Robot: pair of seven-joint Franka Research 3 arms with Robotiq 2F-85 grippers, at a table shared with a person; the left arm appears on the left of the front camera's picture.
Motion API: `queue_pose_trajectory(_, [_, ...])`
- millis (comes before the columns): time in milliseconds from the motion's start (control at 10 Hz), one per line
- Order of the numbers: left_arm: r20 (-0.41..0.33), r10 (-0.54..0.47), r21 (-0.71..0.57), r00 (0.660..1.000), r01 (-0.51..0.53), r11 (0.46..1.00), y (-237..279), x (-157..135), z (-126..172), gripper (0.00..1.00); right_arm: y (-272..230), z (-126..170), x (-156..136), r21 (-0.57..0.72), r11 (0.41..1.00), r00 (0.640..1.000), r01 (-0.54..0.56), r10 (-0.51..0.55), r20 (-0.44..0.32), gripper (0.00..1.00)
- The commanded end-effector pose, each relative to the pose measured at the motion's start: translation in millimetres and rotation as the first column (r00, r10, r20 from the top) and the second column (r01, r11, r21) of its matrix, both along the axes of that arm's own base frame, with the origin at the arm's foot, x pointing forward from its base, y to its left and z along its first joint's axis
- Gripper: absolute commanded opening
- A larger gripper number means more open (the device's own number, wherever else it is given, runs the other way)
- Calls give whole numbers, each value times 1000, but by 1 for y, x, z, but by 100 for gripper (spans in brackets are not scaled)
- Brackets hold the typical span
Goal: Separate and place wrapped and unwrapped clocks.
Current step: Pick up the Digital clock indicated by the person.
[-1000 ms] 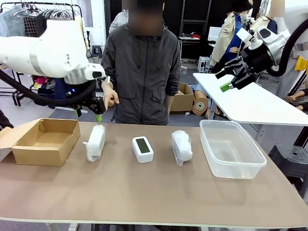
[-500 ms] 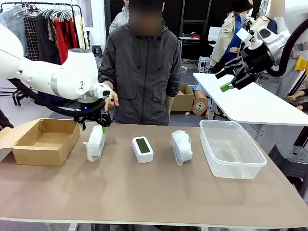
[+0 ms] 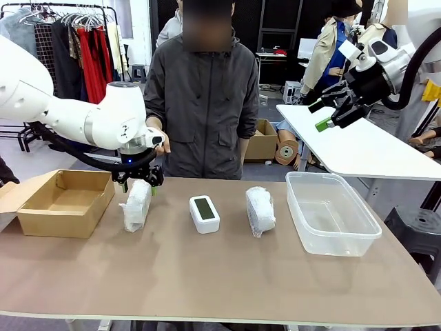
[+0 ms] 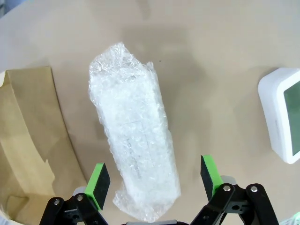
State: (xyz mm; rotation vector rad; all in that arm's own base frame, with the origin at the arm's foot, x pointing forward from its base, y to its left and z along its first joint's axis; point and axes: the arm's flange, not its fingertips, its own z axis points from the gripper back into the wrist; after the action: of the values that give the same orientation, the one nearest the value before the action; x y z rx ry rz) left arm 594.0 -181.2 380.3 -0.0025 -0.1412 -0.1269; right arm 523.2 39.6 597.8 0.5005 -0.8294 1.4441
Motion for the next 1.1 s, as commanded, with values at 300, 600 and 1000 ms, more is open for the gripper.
queue_pose_trajectory(300, [-1,4,3,1000,-4,1000,2,2,-3,100,-1,1,0,-10,1000,1000,1,-1,4,100])
queue_pose_trajectory(600, [15,28,25,1000,-28,999,4,3,-10,100,-1,1,0,-10,1000,1000,1,-1,4,100])
queue_pose_trajectory(1000, [-18,-5,29,1000,6,1000,10,17,-41,100,-1,1,0,-10,1000,1000,1,-1,4,100])
